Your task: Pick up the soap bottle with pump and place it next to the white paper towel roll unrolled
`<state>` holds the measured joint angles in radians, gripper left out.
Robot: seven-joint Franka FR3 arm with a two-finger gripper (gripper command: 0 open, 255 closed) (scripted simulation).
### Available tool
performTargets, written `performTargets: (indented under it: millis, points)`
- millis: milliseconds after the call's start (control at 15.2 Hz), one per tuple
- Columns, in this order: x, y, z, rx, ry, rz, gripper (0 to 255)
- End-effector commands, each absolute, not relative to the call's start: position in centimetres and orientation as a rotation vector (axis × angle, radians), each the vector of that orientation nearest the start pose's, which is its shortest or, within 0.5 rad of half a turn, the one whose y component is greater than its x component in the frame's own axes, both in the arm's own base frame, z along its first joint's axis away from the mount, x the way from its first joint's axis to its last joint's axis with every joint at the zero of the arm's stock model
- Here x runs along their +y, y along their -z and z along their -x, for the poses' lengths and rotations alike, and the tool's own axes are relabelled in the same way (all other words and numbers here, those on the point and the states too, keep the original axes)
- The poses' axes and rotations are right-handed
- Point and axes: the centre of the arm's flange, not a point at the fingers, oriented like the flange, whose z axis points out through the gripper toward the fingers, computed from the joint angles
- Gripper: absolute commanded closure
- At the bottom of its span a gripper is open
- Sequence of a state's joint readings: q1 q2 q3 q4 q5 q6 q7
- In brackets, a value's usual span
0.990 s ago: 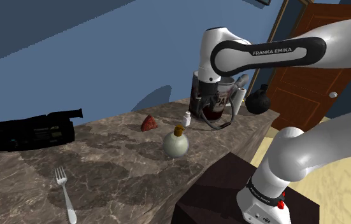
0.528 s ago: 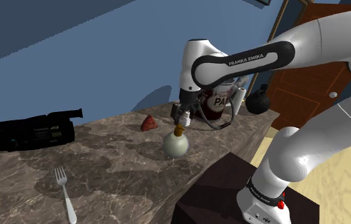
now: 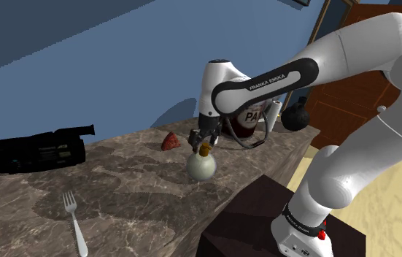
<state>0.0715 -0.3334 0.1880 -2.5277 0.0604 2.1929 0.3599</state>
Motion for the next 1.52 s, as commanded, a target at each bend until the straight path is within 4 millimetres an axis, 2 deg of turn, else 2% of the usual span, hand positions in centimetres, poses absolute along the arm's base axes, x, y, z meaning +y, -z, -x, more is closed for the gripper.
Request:
performTargets:
  millis: [0,528,594,1188,1452]
  points:
    - [11.0,-38.4,-40.8,0.230,-0.002,3.146,0]
    - [11.0,-38.4,-40.8,0.230,-0.002,3.146,0]
    - [11.0,-38.4,-40.8,0.230,-0.002,3.146,255]
    - [11.0,-38.4,-40.8,0.230,-0.002,3.146,255]
    - [11.0,-40.5,-40.8,0.230,-0.002,3.146,255]
